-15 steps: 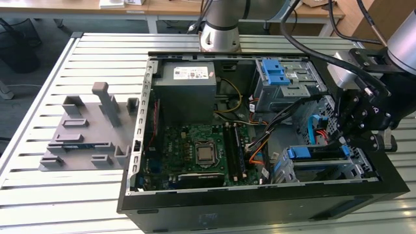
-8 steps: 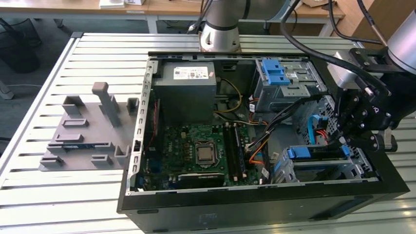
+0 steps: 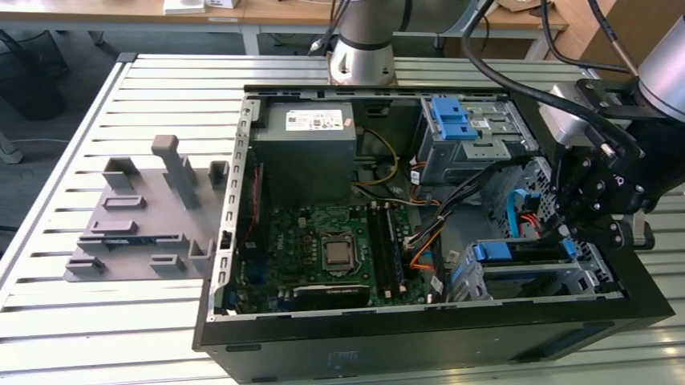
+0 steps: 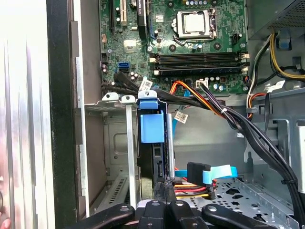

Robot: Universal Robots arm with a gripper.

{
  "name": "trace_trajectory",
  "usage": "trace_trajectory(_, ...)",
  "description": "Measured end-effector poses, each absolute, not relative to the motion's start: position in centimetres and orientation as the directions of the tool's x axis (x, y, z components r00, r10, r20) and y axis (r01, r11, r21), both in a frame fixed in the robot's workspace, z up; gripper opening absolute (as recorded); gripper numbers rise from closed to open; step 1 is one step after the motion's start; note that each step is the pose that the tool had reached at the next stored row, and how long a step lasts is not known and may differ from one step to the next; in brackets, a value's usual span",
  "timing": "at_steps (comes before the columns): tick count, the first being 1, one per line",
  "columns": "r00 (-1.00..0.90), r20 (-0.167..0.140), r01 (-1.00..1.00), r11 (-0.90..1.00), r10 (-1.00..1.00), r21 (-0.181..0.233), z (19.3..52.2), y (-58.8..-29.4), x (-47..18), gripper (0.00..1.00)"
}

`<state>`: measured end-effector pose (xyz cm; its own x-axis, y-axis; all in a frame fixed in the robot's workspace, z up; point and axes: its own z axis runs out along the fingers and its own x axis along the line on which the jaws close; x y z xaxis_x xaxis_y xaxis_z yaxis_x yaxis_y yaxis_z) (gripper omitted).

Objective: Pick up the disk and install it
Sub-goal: 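Insert the second disk wire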

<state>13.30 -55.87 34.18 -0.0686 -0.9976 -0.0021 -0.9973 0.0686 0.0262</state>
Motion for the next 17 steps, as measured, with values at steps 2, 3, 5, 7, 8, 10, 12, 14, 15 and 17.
trace_trajectory(2, -0.069, -0.002, -0.997, 0.069, -0.998, 0.026, 34.2, -55.9, 13.3, 0.11)
trace_trajectory(3, -0.069, -0.002, -0.997, 0.069, -0.998, 0.026, 34.2, -55.9, 13.3, 0.11)
trace_trajectory(5, -0.069, -0.002, -0.997, 0.069, -0.998, 0.026, 34.5, -55.9, 13.3, 0.11)
trace_trajectory(7, -0.069, -0.002, -0.997, 0.069, -0.998, 0.026, 34.8, -55.9, 13.3, 0.11)
trace_trajectory(8, -0.069, -0.002, -0.997, 0.069, -0.998, 0.026, 35.0, -55.9, 13.3, 0.11)
trace_trajectory(10, -0.069, -0.002, -0.997, 0.069, -0.998, 0.026, 35.3, -55.9, 13.3, 0.11)
trace_trajectory(12, -0.069, -0.002, -0.997, 0.069, -0.998, 0.026, 35.7, -55.9, 13.3, 0.11)
trace_trajectory(14, -0.069, -0.002, -0.997, 0.069, -0.998, 0.026, 36.1, -55.9, 13.3, 0.11)
trace_trajectory(15, -0.069, -0.002, -0.997, 0.069, -0.998, 0.026, 36.3, -55.9, 13.3, 0.11)
trace_trajectory(17, -0.069, -0.002, -0.997, 0.069, -0.998, 0.026, 36.6, -55.9, 13.3, 0.11)
